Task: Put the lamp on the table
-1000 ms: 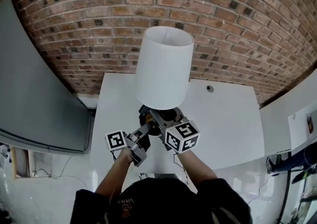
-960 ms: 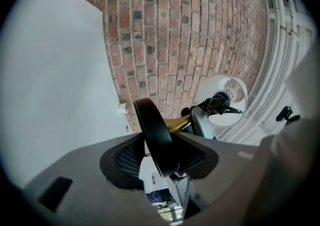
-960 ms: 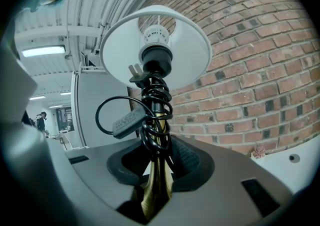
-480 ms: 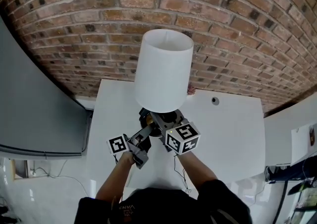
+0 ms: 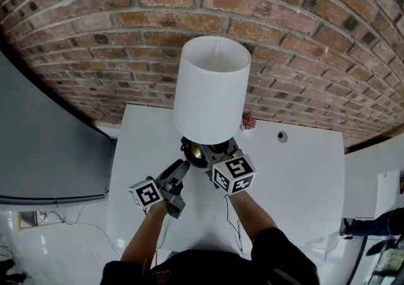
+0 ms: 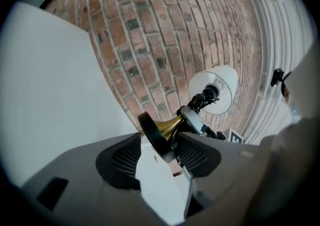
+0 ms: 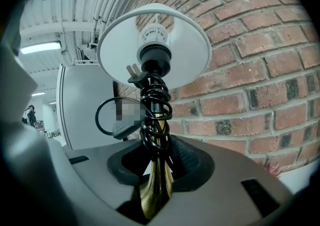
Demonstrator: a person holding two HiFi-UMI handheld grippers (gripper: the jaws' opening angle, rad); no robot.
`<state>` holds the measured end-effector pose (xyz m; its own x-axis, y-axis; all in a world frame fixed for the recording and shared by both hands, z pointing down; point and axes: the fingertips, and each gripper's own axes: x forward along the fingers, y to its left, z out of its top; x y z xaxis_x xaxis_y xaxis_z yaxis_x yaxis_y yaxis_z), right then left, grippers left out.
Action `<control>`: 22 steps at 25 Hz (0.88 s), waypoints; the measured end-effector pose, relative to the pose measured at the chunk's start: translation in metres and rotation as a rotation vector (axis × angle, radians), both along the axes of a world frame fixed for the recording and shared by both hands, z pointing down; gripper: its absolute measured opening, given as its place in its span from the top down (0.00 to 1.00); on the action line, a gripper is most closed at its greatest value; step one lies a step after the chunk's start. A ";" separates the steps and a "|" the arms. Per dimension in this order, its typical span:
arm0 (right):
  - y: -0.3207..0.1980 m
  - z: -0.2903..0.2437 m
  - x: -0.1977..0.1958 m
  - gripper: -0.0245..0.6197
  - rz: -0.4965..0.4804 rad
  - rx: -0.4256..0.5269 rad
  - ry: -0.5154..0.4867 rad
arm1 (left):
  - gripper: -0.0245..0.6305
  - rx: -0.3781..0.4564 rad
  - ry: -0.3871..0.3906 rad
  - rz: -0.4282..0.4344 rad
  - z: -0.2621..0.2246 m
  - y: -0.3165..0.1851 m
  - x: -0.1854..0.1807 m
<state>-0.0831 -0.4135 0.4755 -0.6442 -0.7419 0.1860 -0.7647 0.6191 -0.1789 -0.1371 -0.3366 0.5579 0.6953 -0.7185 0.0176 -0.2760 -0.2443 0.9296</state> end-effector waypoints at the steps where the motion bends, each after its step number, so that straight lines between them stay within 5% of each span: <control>1: -0.005 0.005 0.000 0.79 0.001 -0.002 0.001 | 0.63 0.026 -0.059 -0.021 0.002 -0.005 -0.008; 9: -0.044 0.038 0.000 0.79 0.003 0.010 0.024 | 0.81 0.189 -0.412 -0.110 0.003 -0.025 -0.042; 15: -0.062 0.054 -0.004 0.79 0.009 0.044 0.040 | 0.94 0.202 -0.553 -0.142 0.016 -0.023 -0.056; 22: -0.070 0.067 -0.011 0.79 -0.008 0.072 0.026 | 0.95 0.238 -0.652 -0.135 0.026 -0.025 -0.060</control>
<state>-0.0938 -0.4834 0.5427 -0.6456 -0.7490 0.1491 -0.7636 0.6355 -0.1142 -0.1969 -0.3619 0.5838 0.5006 -0.8341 0.2318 -0.8009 -0.3446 0.4896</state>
